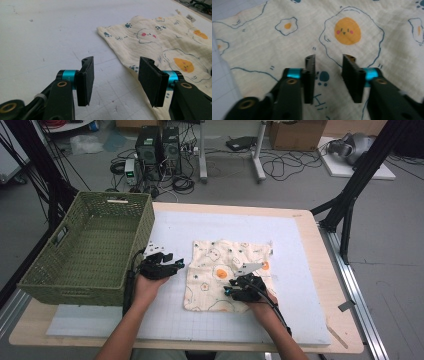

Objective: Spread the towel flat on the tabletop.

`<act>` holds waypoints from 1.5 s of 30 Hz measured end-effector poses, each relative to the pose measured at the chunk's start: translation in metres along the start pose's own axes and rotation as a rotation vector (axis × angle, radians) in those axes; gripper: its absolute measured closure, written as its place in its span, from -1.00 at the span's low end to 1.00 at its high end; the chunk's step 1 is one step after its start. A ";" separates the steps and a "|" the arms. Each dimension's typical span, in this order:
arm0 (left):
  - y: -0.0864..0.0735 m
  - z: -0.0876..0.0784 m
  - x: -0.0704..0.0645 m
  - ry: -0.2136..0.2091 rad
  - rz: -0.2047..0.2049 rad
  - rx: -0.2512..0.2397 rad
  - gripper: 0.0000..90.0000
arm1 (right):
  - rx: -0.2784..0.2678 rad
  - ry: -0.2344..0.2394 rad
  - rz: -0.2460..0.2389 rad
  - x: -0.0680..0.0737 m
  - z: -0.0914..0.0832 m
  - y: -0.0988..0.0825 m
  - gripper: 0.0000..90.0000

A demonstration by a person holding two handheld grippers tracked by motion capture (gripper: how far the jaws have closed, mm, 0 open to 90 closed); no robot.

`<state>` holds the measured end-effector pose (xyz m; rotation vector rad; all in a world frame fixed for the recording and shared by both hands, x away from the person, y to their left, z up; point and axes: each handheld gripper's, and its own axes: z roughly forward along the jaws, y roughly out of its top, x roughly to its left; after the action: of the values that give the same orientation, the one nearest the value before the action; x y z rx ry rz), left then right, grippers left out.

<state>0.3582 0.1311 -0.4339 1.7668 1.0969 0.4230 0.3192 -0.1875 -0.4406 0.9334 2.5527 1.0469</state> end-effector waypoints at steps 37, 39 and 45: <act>0.023 0.084 -0.013 0.026 0.057 0.155 -0.02 | -0.179 -0.010 0.142 -0.024 -0.058 -0.028 -0.18; 0.023 0.087 -0.019 0.034 0.105 0.168 0.03 | -0.173 -0.015 0.141 -0.025 -0.057 -0.028 -0.20; 0.023 0.085 -0.013 0.037 0.138 0.162 0.92 | -0.165 -0.029 0.141 -0.026 -0.056 -0.029 -0.22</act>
<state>0.4217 0.0706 -0.4506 1.9926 1.0631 0.4628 0.3016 -0.2502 -0.4215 1.0872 2.3625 1.2513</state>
